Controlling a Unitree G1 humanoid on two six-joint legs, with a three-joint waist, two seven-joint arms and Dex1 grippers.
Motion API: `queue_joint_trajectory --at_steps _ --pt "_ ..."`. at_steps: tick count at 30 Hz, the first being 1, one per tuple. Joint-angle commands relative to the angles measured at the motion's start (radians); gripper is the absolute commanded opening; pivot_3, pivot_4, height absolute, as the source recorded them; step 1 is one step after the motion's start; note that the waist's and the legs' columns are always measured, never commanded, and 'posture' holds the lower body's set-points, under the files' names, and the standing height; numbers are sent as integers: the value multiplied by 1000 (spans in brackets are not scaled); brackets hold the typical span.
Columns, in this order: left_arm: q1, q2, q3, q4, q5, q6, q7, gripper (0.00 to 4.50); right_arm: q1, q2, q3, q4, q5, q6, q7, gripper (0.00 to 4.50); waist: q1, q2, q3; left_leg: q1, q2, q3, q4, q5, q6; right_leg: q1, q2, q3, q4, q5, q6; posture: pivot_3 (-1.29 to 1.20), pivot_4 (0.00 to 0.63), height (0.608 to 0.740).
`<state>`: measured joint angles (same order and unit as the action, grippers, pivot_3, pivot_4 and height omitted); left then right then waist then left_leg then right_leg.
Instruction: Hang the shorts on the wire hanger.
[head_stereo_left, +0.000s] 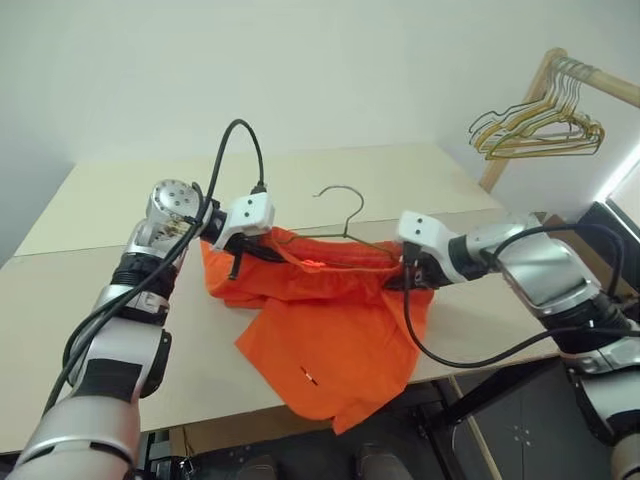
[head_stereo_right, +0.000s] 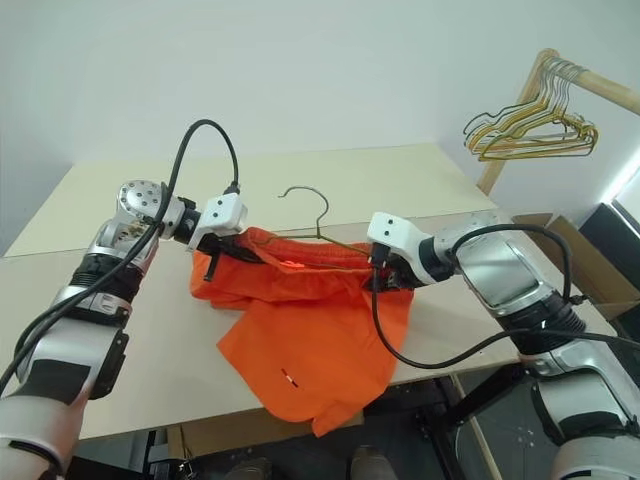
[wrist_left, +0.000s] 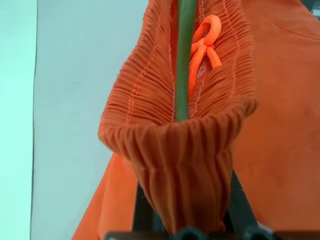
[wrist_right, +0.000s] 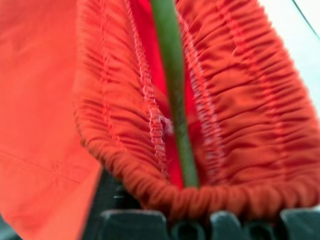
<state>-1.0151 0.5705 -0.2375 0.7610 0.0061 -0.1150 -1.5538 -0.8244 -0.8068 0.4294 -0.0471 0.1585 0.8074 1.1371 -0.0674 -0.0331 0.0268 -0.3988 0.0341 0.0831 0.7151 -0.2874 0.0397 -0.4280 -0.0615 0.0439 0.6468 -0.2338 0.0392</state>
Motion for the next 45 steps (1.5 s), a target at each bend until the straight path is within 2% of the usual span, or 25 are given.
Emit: queue_joint_trajectory --at_steps 1,3,7,10,17,21,22,24,28,32,36,39,45 --pt "-9 15 24 -46 -27 6 -7 0 -31 -5 -18 -6 -14 -38 24 401 1 0 0 0 0 0 0 0 0 0 0 0 0 0 0 -51 0 740" --pt "-2 19 21 -52 -27 -3 -13 0 -21 -20 -20 -30 -12 -50 45 27 0 0 0 0 0 0 0 0 0 0 0 0 0 0 0 -51 0 740" --pt "0 19 22 -45 -35 -37 -32 0 10 -45 -26 -85 1 -56 78 27 1 0 0 0 0 0 0 0 0 0 0 0 0 0 0 -51 0 740" --pt "-17 25 21 -22 -34 -72 -56 747 43 -67 -50 -135 41 -38 110 0 1 0 0 0 0 0 0 0 0 0 0 0 0 0 0 -64 0 740" --pt "-79 18 108 44 -96 -74 -13 3032 160 -126 -142 -224 134 43 116 0 4 0 0 0 0 0 0 0 0 1 0 -1 0 0 0 -64 0 740" --pt "-45 49 172 -74 -184 7 -34 4308 256 -152 -249 -284 209 146 74 0 5 0 0 0 0 -1 0 0 0 1 0 -1 0 0 0 -66 0 740" --pt "-34 55 178 -101 -194 22 -35 4482 270 -156 -264 -295 220 160 64 0 4 0 0 0 0 -1 0 0 0 1 0 -1 0 0 0 -66 0 740" --pt "21 65 220 -208 -246 61 -1 4482 325 -165 -331 -328 259 215 31 0 2 0 0 0 0 -1 0 0 0 1 0 0 0 0 0 -71 0 740" --pt "128 45 298 -478 -355 311 178 4482 437 -164 -471 -385 315 329 -64 0 3 0 0 3 1 -2 0 0 0 3 0 0 0 0 0 -83 0 740" --pt "257 -24 353 -797 -507 555 390 4482 520 -155 -604 -447 353 437 -160 0 9 0 0 3 1 -4 1 0 0 4 -2 0 0 0 1 -111 0 740" --pt "363 -144 347 -1051 -603 664 601 4482 561 -69 -795 -531 375 626 -294 0 9 0 -1 5 0 -5 0 0 0 6 -2 1 0 0 2 -134 0 740" --pt "388 -206 345 -1142 -663 728 709 4482 553 29 -939 -591 368 786 -382 0 7 0 -1 7 -1 -5 0 0 0 7 -2 2 0 0 1 -148 0 740" --pt "388 -280 325 -1184 -706 747 834 4482 625 121 -1169 -639 416 807 -588 0 -7 9 -8 10 -2 -3 -3 0 0 10 -2 4 -2 0 1 -218 0 740"
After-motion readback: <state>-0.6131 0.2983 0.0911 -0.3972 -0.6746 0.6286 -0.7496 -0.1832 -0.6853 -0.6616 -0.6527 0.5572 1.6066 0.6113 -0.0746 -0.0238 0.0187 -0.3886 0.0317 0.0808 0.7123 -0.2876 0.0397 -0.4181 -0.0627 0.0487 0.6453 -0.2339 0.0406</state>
